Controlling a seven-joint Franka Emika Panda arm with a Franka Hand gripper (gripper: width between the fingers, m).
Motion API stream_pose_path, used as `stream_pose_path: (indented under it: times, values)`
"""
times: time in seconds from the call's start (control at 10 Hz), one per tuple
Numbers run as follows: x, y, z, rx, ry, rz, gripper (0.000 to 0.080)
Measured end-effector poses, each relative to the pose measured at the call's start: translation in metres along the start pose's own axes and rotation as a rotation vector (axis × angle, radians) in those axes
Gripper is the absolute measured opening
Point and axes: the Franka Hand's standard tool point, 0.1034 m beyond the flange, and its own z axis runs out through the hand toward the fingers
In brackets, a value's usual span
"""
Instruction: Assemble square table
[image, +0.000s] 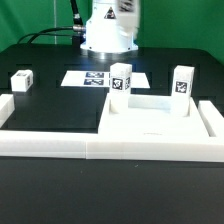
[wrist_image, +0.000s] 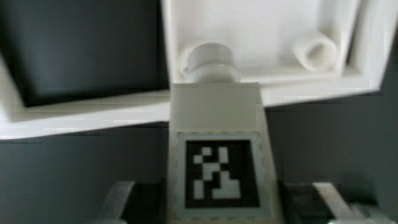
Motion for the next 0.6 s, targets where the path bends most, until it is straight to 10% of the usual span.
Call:
stream_pose_path:
  times: [0.4,0.6]
  values:
    - [0.010,-0.034,0.023,0.078,0.291,0.031,0.0290]
    - [0.007,-0.032,0.027,0.071,0.296,0.016,0.0290]
